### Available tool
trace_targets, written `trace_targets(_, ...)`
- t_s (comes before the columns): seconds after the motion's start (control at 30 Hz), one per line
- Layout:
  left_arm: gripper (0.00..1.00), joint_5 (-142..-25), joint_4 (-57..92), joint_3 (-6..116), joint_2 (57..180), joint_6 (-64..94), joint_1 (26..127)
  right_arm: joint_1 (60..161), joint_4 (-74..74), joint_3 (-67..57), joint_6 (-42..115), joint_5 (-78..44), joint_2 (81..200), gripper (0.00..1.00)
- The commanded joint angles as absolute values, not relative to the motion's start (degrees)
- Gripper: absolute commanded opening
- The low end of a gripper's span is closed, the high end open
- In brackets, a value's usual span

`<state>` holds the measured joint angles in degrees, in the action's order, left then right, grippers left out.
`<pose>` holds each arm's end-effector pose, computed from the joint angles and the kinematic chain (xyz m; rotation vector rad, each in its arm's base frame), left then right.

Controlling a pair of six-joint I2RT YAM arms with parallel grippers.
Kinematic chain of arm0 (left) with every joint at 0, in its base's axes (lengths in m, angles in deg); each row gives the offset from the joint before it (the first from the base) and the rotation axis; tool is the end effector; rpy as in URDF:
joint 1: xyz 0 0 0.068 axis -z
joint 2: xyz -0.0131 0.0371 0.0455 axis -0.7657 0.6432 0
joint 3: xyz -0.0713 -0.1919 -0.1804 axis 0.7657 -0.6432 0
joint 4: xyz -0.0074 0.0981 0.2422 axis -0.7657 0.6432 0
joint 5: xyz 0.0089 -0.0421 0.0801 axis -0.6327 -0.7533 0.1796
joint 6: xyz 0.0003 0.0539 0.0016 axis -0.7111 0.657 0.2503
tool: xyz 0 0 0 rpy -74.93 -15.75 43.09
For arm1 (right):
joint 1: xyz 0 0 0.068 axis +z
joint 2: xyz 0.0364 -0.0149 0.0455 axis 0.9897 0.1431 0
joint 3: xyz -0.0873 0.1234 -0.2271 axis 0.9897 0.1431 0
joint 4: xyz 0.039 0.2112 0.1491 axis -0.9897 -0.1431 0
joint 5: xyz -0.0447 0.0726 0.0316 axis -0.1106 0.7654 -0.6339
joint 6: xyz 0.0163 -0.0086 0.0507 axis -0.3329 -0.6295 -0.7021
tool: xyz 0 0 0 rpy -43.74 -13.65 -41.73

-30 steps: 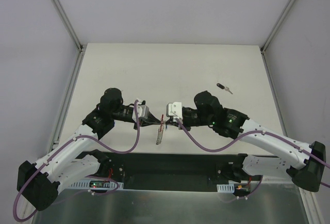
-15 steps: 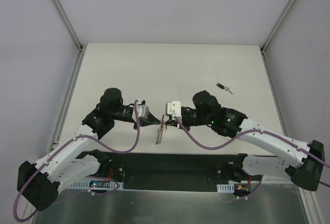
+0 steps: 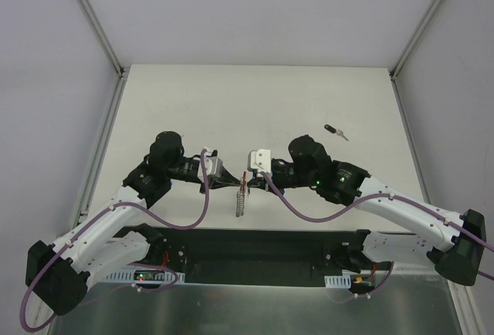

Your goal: Put the keys on the keyring

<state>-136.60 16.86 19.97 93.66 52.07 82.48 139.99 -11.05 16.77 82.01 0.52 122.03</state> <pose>0.1467 -0.1306 0.3006 1.4478 1.0175 -1.0254 0.1184 0.2202 0.3326 -1.6375 1.0551 0.6548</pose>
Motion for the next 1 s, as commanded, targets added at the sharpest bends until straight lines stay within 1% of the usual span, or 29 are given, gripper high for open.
trace_targets(0.0,0.0,-139.7,13.2,21.6,93.8,53.2,82.5,140.1,-4.0,15.2,80.9,2.4,121.5,0.01)
trace_targets(0.73,0.0,-136.8,13.2,22.8,94.6,50.2,83.6,140.6,-1.7,16.0,80.5,2.3,121.7,0.01)
trace_targets(0.97,0.0,-133.0,13.1,23.9,95.5,46.0,83.6,140.8,-5.0,15.3,83.0,1.7,121.8,0.01)
